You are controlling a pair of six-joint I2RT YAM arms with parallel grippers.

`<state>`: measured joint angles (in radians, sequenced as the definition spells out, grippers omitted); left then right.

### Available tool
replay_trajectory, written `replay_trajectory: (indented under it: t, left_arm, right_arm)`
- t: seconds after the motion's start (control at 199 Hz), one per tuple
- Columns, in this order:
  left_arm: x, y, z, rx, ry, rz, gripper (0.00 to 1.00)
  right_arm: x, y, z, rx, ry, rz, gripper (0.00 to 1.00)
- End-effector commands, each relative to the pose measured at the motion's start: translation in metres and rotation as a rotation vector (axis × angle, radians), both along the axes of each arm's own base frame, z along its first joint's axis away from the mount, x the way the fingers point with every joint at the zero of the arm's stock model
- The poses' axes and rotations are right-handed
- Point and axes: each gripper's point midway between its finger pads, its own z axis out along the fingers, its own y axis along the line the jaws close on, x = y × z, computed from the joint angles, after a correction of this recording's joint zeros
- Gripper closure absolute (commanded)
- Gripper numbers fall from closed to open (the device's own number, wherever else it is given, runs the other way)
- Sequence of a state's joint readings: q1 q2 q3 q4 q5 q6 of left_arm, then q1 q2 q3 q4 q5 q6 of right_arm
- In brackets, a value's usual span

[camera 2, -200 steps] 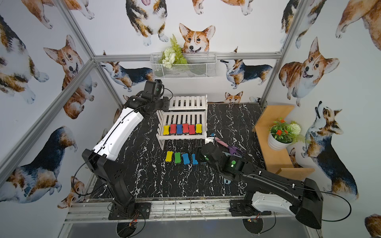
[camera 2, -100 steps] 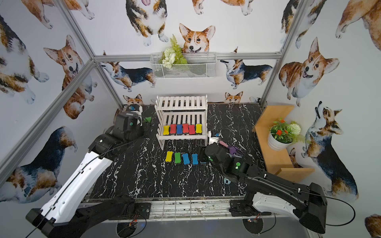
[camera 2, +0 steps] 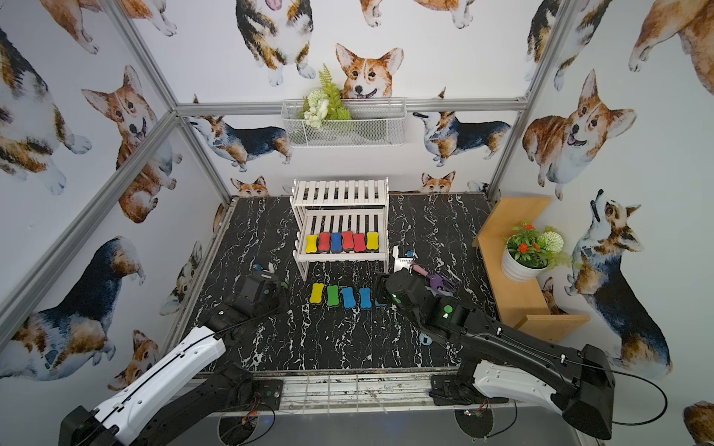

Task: Remove the whiteboard erasers from the shelf
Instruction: Place the whiteboard eraser at the center of the board.

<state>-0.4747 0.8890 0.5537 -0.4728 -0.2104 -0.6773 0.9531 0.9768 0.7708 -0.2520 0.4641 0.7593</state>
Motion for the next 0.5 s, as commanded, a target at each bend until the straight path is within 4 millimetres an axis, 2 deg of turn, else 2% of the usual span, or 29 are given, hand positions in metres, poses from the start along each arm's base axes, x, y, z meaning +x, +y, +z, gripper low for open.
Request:
replay_trajectory:
  t: [0.0,0.236,0.372,0.498]
  left_arm:
    - [0.014,-0.01,-0.006,-0.055,-0.032,0.023,0.66]
    - [0.021,-0.014,-0.03,-0.038,-0.007,0.02,0.67]
    - [0.024,-0.02,-0.038,-0.024,-0.003,0.006,0.66]
    - [0.027,-0.018,-0.045,0.02,0.008,0.009,0.66]
  right_arm:
    - [0.002,-0.002,-0.001,0.01,0.001,-0.022,0.38]
    - [0.003,0.001,-0.004,0.008,0.006,-0.018,0.38]
    - [0.004,0.001,-0.004,0.003,0.006,-0.016,0.38]
    - [0.004,0.001,-0.004,0.003,0.006,-0.016,0.38]
